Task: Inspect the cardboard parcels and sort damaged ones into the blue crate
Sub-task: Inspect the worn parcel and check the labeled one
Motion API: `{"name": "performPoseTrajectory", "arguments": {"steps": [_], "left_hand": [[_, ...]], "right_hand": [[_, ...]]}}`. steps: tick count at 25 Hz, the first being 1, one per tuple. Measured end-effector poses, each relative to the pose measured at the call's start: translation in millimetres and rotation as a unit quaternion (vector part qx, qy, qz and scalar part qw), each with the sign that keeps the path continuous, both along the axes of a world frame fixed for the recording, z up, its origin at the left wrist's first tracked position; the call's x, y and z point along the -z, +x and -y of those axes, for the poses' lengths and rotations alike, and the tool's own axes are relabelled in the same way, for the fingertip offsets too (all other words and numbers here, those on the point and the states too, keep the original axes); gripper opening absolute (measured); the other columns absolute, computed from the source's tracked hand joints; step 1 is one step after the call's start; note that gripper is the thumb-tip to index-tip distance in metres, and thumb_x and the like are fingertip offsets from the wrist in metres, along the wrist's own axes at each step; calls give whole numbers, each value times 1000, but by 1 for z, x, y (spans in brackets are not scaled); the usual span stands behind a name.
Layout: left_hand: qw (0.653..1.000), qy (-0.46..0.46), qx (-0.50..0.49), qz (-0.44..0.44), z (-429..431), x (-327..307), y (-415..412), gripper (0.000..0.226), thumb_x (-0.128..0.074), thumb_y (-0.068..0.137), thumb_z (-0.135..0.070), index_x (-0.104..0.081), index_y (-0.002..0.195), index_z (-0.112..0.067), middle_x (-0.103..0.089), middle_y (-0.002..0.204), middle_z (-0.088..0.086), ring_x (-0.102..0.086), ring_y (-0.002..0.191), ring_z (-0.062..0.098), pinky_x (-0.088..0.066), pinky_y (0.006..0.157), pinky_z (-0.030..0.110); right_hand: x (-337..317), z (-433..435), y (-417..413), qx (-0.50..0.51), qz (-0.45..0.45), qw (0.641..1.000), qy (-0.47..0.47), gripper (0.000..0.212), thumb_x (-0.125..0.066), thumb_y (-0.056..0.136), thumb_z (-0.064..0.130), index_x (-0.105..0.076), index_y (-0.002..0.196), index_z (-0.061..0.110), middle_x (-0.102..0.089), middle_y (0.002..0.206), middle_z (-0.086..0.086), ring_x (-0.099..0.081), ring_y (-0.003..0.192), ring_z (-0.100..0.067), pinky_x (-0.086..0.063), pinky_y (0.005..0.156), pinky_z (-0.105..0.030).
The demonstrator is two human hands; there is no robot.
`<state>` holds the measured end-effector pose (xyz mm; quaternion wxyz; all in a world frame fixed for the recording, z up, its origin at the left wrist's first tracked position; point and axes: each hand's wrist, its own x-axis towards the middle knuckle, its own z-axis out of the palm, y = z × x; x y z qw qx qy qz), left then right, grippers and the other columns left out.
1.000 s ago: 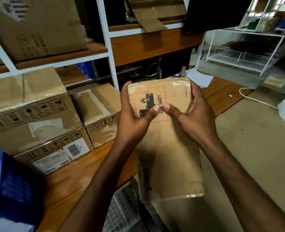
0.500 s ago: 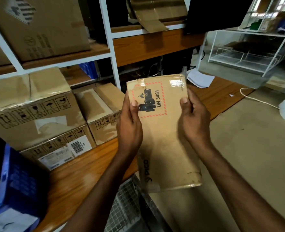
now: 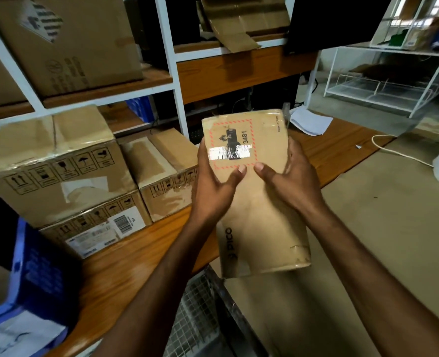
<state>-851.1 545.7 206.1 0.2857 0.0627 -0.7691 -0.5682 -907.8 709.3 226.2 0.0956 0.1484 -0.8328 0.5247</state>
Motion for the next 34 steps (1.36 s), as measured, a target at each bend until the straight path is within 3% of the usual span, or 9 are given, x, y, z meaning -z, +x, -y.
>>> {"name": "performPoseTrajectory", "arguments": {"steps": [5,7,12,15,18,19,23,26,34], "left_hand": [[998,-39,-34,32,-4,3,4,92,-74,84,-57,-22,157,-35,-60,142,-13,-61,127,12,-52,105,51],[996,-56,-49,43,-2,1,3,96,-72,81,-64,-19,156,-33,-58,146,-11,-59,129,16,-52,105,50],[992,-93,-51,66,7,0,8,96,-77,87,-56,-19,159,-29,-61,143,-9,-61,124,16,-51,102,40],[995,-51,-66,56,15,6,12,75,-67,93,-57,-31,155,-34,-66,137,-11,-66,119,12,-57,99,49],[995,-3,-91,36,8,6,10,46,-55,101,-54,-44,142,-36,-71,129,-10,-71,109,6,-61,91,49],[994,-11,-109,27,6,6,8,40,-51,103,-55,-46,138,-36,-72,125,-11,-72,106,6,-62,88,48],[993,-13,-116,28,-1,7,6,37,-47,103,-56,-49,134,-36,-74,121,-12,-73,103,6,-62,85,47],[989,-39,-143,28,0,6,7,38,-39,108,-54,-52,138,-35,-71,103,-22,-70,97,2,-61,83,44],[997,22,-48,54,11,7,8,55,-61,100,-49,-42,147,-26,-68,133,-6,-69,112,8,-60,94,46]], "right_hand": [[5,0,2,-68,12,997,21,108,-89,76,42,-19,159,35,-53,139,19,-53,124,-9,-47,94,-29],[5,3,0,-31,-14,999,17,107,-90,72,46,-24,156,37,-57,141,15,-54,120,-8,-47,90,-27],[3,-1,-1,-123,-4,990,74,128,-95,67,36,-7,159,40,-47,146,19,-48,130,-10,-46,99,-32],[3,-5,-3,-110,11,993,44,106,-91,75,38,-25,158,36,-53,135,25,-55,121,-3,-47,95,-27],[8,-2,3,-37,26,998,-46,38,-66,97,47,-63,131,30,-73,116,16,-69,106,-7,-56,90,-33],[11,0,3,26,-10,999,-32,31,-59,100,47,-69,122,27,-75,108,12,-70,100,-12,-56,87,-35],[20,-9,-5,7,35,993,-113,24,-54,104,37,-75,99,26,-76,94,14,-70,90,-8,-56,86,-36],[16,-23,-11,0,20,996,-89,36,-47,109,30,-66,80,23,-63,73,16,-54,70,-5,-41,70,-31],[20,-21,-3,-44,11,999,-24,21,-54,106,36,-69,115,23,-73,103,14,-65,95,-4,-48,79,-30]]}}
